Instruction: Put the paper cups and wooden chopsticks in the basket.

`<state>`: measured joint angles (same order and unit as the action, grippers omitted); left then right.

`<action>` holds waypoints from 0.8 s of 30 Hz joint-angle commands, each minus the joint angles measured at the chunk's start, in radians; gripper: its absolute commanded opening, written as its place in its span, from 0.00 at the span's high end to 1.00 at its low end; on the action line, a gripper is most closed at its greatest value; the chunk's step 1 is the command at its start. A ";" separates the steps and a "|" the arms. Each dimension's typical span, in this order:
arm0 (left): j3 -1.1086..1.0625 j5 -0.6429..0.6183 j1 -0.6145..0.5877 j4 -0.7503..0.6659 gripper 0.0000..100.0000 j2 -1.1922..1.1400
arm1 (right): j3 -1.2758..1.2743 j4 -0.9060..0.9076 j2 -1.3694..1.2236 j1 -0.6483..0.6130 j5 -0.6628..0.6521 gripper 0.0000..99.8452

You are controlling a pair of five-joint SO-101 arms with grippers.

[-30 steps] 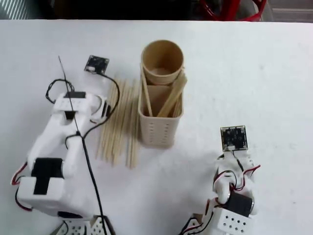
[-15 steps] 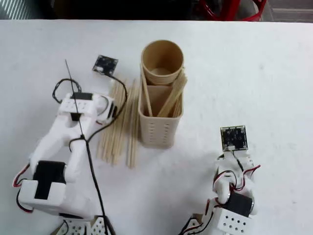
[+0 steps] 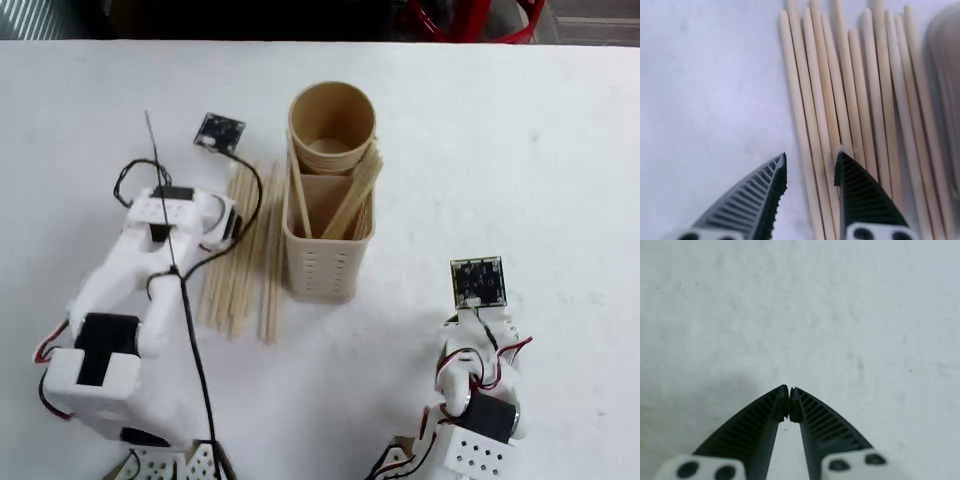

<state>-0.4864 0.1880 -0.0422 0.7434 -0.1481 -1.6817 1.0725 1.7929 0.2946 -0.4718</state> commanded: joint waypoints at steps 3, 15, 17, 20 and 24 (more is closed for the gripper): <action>0.044 -0.008 -0.042 0.006 0.83 0.002 | -0.009 0.004 0.005 0.008 -0.002 0.98; 0.043 -0.008 -0.038 0.006 0.83 -0.007 | -0.009 0.004 0.004 0.008 -0.002 0.98; 0.044 -0.006 -0.042 0.006 0.83 -0.002 | -0.009 0.004 0.004 0.008 -0.002 0.98; 0.044 0.041 -0.027 0.008 0.83 -0.007 | -0.009 0.004 0.004 0.008 -0.002 0.98; 0.038 0.063 0.035 0.020 0.83 -0.008 | -0.009 0.004 0.004 0.008 -0.002 0.98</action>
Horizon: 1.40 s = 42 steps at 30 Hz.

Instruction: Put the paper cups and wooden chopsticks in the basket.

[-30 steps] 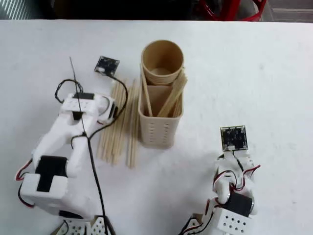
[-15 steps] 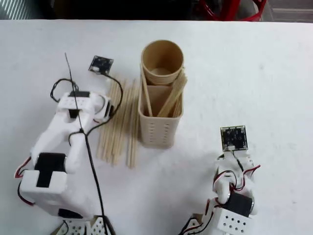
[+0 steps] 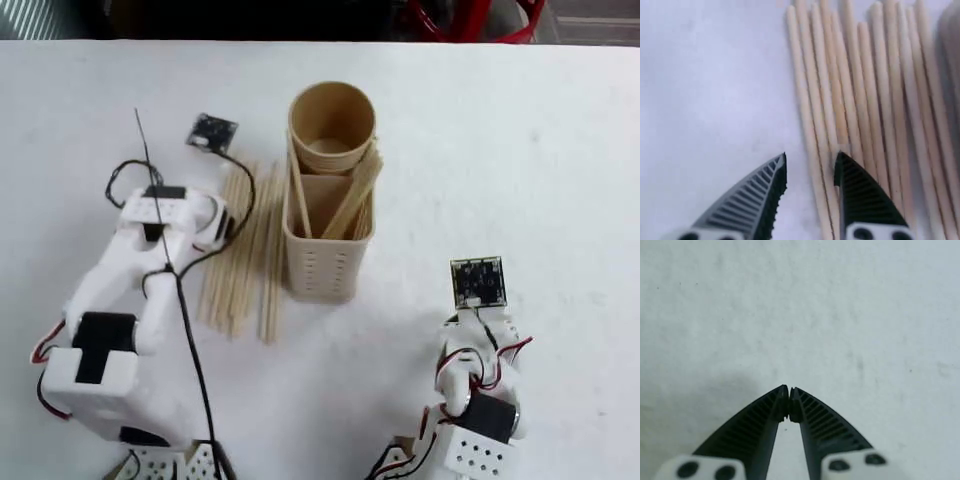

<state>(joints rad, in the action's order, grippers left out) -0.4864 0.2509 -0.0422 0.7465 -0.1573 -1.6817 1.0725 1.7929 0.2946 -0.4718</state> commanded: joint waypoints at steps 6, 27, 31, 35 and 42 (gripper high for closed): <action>0.130 -0.015 0.010 0.094 0.83 -0.081 | -0.009 0.004 0.004 0.008 -0.002 0.98; 0.206 -0.044 -0.027 0.218 0.83 -0.140 | -0.009 0.004 0.004 0.008 -0.002 0.98; 0.212 -0.012 -0.025 0.221 0.90 -0.143 | -0.009 0.004 0.004 0.008 -0.002 0.98; 0.213 -0.014 -0.024 0.233 0.94 -0.145 | -0.009 0.004 0.004 0.008 -0.002 0.98; 0.213 -0.014 -0.024 0.233 0.98 -0.143 | -0.009 0.004 0.004 0.008 -0.002 0.98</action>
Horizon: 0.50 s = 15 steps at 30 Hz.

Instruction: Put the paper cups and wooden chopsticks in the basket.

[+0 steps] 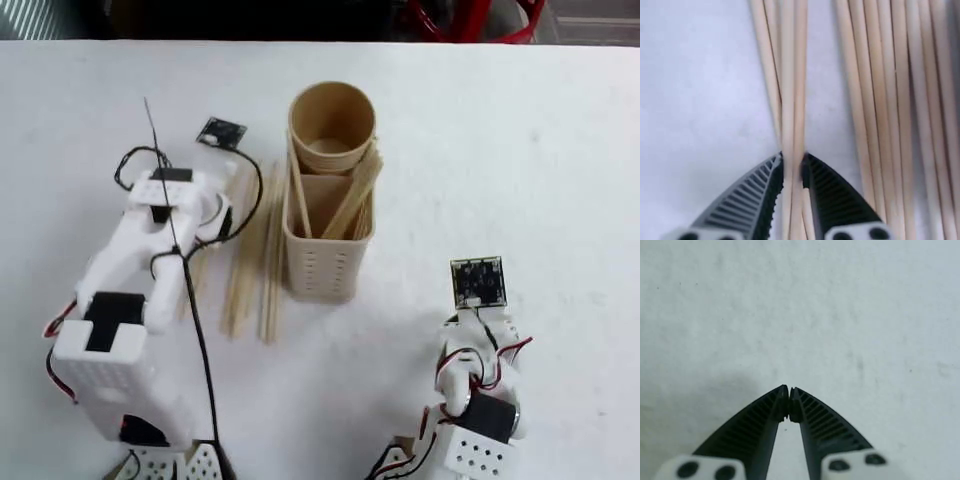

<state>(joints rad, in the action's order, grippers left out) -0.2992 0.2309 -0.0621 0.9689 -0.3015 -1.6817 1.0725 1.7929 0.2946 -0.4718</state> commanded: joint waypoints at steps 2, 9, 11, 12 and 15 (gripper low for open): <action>0.026 0.008 -0.004 0.023 0.98 0.001 | -0.009 0.004 0.004 0.008 -0.002 0.98; 0.026 0.005 0.010 0.060 0.90 -0.002 | -0.009 0.004 0.004 0.008 -0.002 0.98; 0.026 0.005 0.010 0.068 0.86 -0.004 | -0.009 0.004 0.004 0.008 -0.002 0.98; 0.026 0.005 0.010 0.069 0.86 -0.004 | -0.009 0.004 0.004 0.008 -0.002 0.98; 0.026 0.005 0.012 0.069 0.90 -0.004 | -0.009 0.004 0.004 0.008 -0.002 0.98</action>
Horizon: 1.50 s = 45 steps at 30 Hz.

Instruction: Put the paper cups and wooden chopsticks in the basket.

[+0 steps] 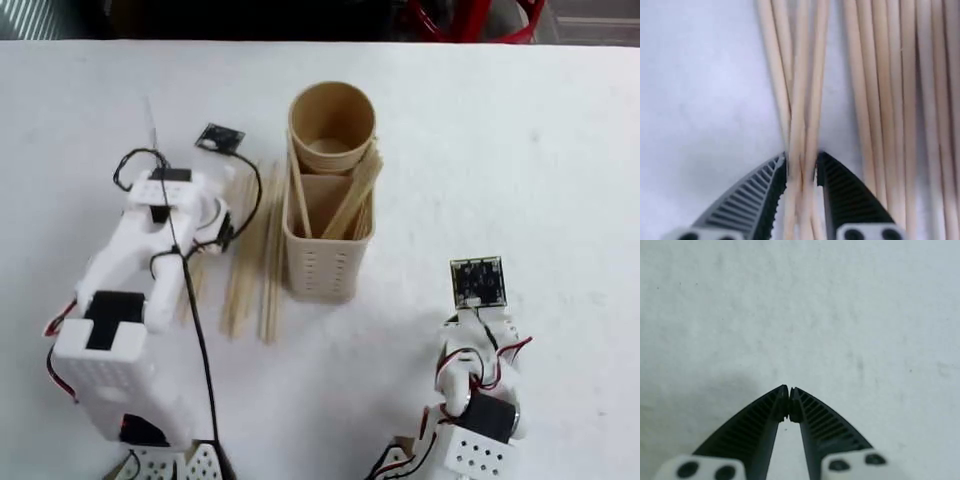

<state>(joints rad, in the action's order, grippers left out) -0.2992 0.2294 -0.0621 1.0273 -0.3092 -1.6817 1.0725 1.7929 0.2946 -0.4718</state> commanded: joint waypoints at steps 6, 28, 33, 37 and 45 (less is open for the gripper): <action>0.026 0.008 0.012 0.003 0.97 0.004 | -0.009 0.004 0.004 0.008 -0.002 0.98; -0.209 0.006 0.002 0.021 0.98 0.719 | -0.009 0.004 0.004 0.008 -0.002 0.98; -0.193 0.005 0.133 0.020 0.98 0.957 | -0.009 0.004 0.004 0.008 -0.002 0.98; -0.094 0.011 0.262 0.014 0.98 1.090 | -0.009 0.004 0.004 0.008 -0.002 0.98; 0.224 0.011 0.466 -0.109 0.98 1.113 | -0.009 0.004 0.005 0.008 -0.002 0.98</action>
<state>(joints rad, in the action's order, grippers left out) -0.1995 0.2355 0.3368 0.9996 0.7787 -1.6817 1.0725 1.7929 0.2946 -0.4718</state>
